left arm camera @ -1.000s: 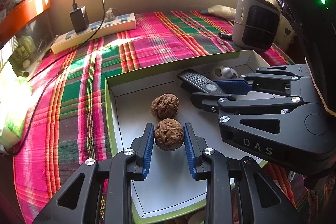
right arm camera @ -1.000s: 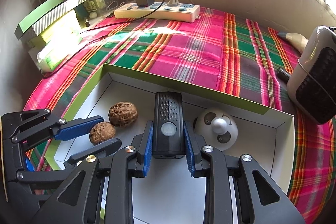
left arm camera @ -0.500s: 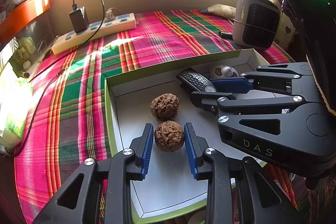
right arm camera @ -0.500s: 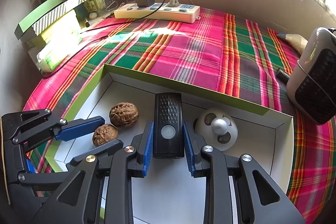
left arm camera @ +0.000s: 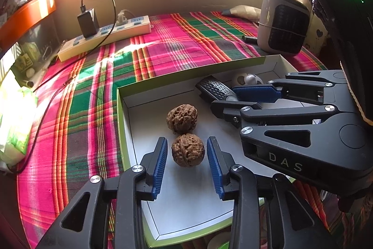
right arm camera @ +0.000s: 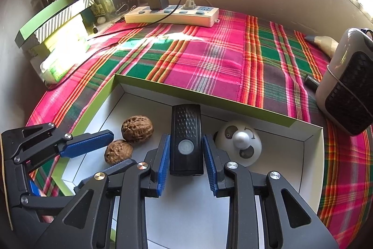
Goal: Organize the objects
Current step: 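Open left tool beside the first walnut while right tool releases the black device, then withdraw both tools from the box toward the remaining objects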
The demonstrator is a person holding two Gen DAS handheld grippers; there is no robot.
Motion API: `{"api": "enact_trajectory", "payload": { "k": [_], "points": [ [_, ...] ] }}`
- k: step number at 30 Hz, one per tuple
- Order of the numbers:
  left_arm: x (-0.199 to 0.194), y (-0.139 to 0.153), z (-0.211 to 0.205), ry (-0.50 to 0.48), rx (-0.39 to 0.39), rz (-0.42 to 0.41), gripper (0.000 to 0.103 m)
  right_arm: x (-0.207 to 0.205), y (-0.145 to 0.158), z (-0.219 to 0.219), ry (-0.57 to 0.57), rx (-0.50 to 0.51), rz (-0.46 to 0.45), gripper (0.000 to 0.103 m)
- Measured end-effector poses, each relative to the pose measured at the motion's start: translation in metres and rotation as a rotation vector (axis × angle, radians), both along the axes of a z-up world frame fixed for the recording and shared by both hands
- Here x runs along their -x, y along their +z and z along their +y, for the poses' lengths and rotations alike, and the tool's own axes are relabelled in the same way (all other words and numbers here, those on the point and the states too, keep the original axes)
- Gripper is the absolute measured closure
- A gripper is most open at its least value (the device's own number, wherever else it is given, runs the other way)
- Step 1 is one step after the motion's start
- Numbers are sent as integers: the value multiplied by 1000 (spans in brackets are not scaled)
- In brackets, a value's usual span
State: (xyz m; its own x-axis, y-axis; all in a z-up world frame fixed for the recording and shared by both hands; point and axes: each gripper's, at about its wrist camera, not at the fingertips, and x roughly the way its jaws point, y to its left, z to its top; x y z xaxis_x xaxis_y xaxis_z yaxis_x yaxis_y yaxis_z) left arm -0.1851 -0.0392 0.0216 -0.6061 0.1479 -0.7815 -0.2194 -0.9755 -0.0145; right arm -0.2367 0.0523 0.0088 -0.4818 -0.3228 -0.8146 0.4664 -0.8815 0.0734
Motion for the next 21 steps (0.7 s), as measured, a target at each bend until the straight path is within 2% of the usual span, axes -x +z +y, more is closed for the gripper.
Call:
{"api": "enact_trajectory", "payload": {
  "k": [9, 13, 21],
  "points": [
    [-3, 2, 0, 6, 10, 3, 65, -3, 3, 2, -9, 5, 4, 66],
    [-5, 5, -1, 10, 10, 4, 63, -5, 5, 4, -17, 14, 7, 59],
    [-12, 8, -2, 18, 6, 8, 63, -11, 9, 7, -28, 17, 15, 59]
  ]
}}
